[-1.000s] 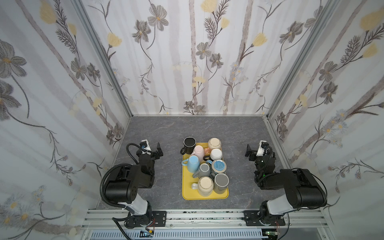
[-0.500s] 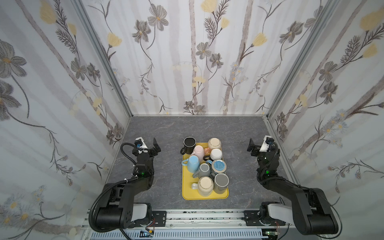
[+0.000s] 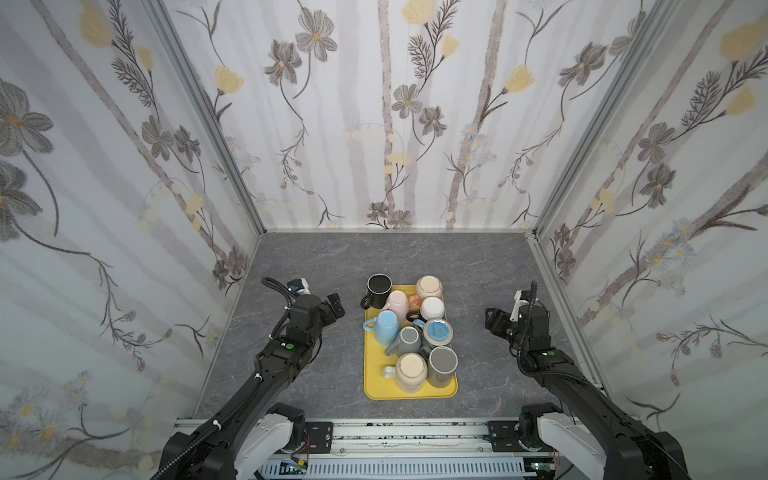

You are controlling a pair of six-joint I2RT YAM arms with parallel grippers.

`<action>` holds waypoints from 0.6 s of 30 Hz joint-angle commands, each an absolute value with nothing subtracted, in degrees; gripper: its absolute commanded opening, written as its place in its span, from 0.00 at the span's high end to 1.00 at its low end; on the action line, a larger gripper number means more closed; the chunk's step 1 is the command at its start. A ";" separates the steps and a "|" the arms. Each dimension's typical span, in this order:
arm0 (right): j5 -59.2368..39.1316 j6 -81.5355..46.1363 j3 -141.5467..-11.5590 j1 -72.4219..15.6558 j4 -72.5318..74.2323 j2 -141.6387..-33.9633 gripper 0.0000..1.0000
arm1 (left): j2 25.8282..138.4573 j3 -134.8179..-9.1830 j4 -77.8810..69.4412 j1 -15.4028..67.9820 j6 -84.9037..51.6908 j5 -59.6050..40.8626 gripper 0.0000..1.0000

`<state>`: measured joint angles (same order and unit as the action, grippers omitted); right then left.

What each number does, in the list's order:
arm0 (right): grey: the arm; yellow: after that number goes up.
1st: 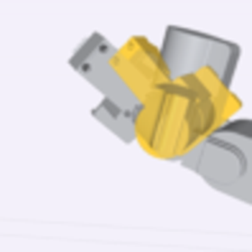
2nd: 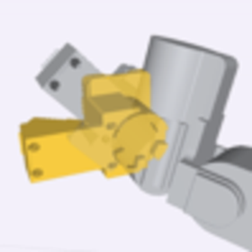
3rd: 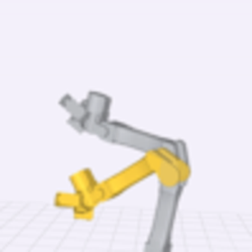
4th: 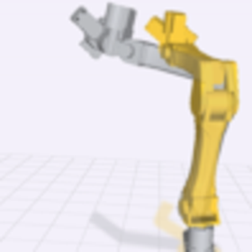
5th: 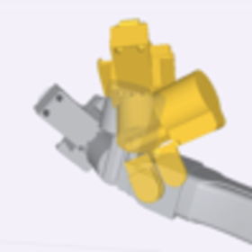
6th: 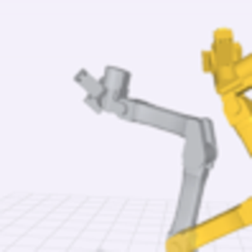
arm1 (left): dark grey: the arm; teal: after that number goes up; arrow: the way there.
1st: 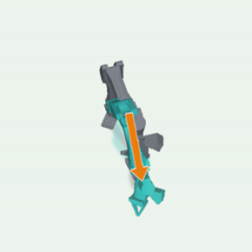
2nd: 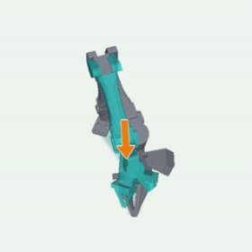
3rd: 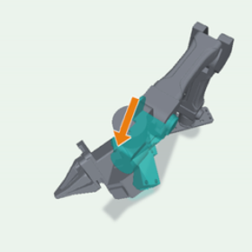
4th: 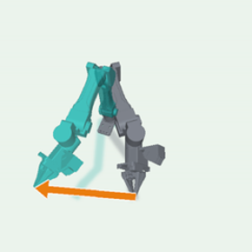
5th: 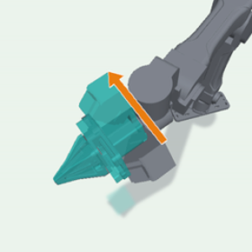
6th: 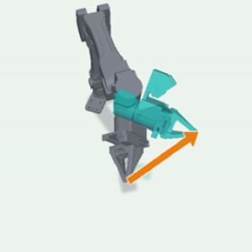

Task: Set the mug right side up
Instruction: 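Reach both grippers down to the near edges of the yellow tray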

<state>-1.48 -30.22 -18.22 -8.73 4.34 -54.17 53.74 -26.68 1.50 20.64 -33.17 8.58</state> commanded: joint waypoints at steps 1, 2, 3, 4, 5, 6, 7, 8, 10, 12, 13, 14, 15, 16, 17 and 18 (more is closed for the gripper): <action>-7.10 -35.09 -15.48 -9.63 4.22 -54.34 0.34 | 52.41 -23.62 5.54 25.68 -41.35 2.69 0.00; -8.37 -35.59 -15.05 -10.03 4.80 -54.63 0.36 | 52.45 -22.79 5.54 27.72 -42.37 2.28 0.00; -9.80 -36.13 -14.57 -10.67 5.64 -54.96 0.39 | 52.47 -21.93 5.54 29.79 -43.44 2.04 0.00; -10.89 -36.70 -14.10 -11.40 6.53 -55.27 0.40 | 52.63 -21.07 5.36 31.67 -44.44 1.22 0.00; -11.81 -37.14 -13.89 -12.12 7.59 -55.66 0.41 | 52.77 -20.32 5.11 32.95 -45.28 0.31 0.00; -12.63 -37.53 -13.61 -12.97 8.46 -56.05 0.43 | 52.88 -19.54 4.78 33.99 -46.26 -1.01 0.03; -13.27 -37.76 -13.57 -13.84 9.63 -56.84 0.44 | 52.88 -18.65 4.35 34.93 -47.36 -2.29 0.06; -13.94 -38.04 -13.46 -14.49 10.63 -57.62 0.45 | 52.82 -17.93 3.78 35.60 -48.37 -3.08 0.11; -16.89 -38.48 -13.24 -15.21 14.06 -60.36 0.46 | 52.82 -15.64 1.79 36.46 -50.48 -4.73 0.19; -20.28 -39.10 -13.42 -15.45 17.57 -64.54 0.46 | 52.85 -13.27 -0.33 36.91 -52.37 -6.03 0.25; -21.84 -39.21 -13.94 -15.68 18.91 -66.97 0.47 | 52.83 -11.83 -2.00 37.20 -53.38 -6.85 0.27; -23.01 -39.23 -14.50 -16.04 19.83 -69.14 0.48 | 52.79 -10.62 -3.57 37.61 -54.60 -7.61 0.27; -24.23 -39.20 -15.31 -16.53 20.74 -71.74 0.50 | 52.68 -9.53 -5.09 38.08 -55.85 -8.26 0.29; -25.44 -39.14 -16.39 -17.14 21.56 -74.18 0.54 | 52.71 -8.43 -6.75 38.59 -56.96 -8.85 0.32; -26.54 -38.95 -17.25 -17.58 22.41 -76.31 0.57 | 52.65 -7.67 -7.99 39.20 -58.03 -9.11 0.33; -27.91 -38.73 -18.37 -18.05 23.31 -78.74 0.62 | 52.65 -6.81 -9.56 39.73 -59.20 -9.22 0.35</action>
<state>-22.11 -38.22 -16.49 -17.23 18.46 -74.54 52.42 -8.60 -6.83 38.87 -53.41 -6.24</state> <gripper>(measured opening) 0.406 0.657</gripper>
